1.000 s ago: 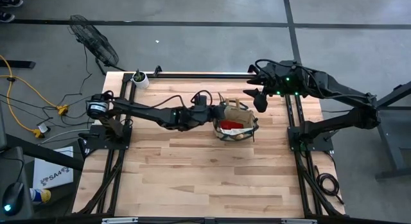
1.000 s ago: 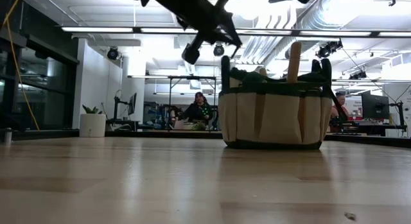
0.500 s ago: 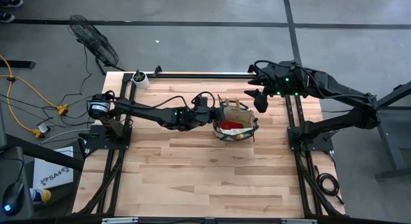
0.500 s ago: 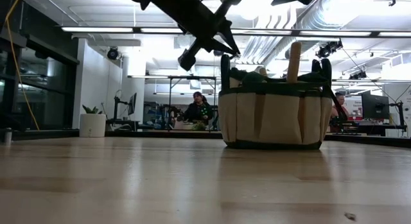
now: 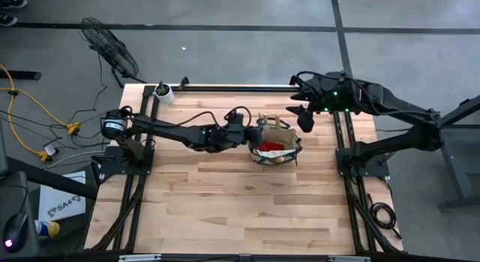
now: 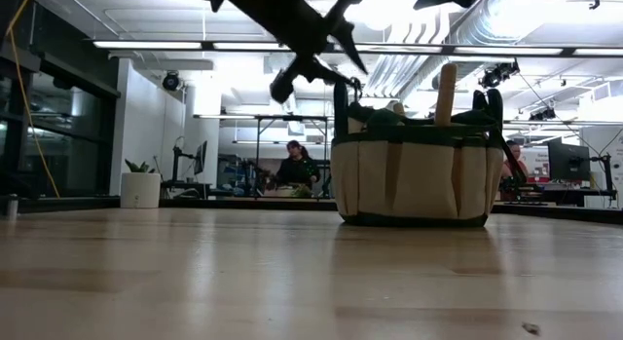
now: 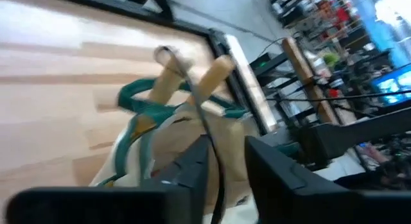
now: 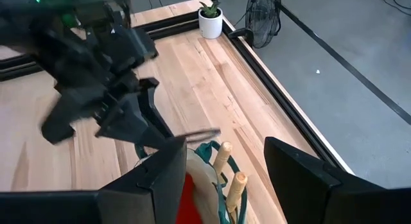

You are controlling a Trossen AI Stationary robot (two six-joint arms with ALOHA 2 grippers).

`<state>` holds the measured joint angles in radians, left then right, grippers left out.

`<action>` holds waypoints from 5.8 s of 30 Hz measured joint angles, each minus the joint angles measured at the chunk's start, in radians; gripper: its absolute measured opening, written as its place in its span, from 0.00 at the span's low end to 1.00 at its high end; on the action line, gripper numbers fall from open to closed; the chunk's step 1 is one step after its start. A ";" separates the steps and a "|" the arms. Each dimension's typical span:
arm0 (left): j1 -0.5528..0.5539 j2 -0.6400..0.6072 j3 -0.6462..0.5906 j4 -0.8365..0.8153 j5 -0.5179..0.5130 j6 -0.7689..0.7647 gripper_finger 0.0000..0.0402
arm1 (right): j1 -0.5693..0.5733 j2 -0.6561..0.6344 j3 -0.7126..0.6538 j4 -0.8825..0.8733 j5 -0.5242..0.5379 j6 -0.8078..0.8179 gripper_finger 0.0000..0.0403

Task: Pick & Place Garden tools in Gardening bag
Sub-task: Put the shear scissors into the gardening bag, then return to Home Position

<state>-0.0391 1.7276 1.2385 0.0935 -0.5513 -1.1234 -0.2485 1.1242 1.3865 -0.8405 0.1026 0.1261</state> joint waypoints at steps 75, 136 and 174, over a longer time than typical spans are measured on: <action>0.118 -1.575 -0.974 -0.320 0.155 0.598 0.61 | 0.000 -0.729 -1.166 1.192 -0.143 0.462 0.50; 0.117 -1.721 -1.143 -0.269 0.305 0.567 0.61 | 0.000 -1.123 -1.379 0.894 -0.136 0.317 0.50; 0.117 -1.691 -1.226 -0.083 0.563 0.830 0.61 | 0.000 -1.114 -1.381 0.874 -0.136 0.314 0.50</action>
<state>0.0784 0.0364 0.0128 0.0105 0.0116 -0.2932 -0.2486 0.0101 0.0055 0.0334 -0.0330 0.4399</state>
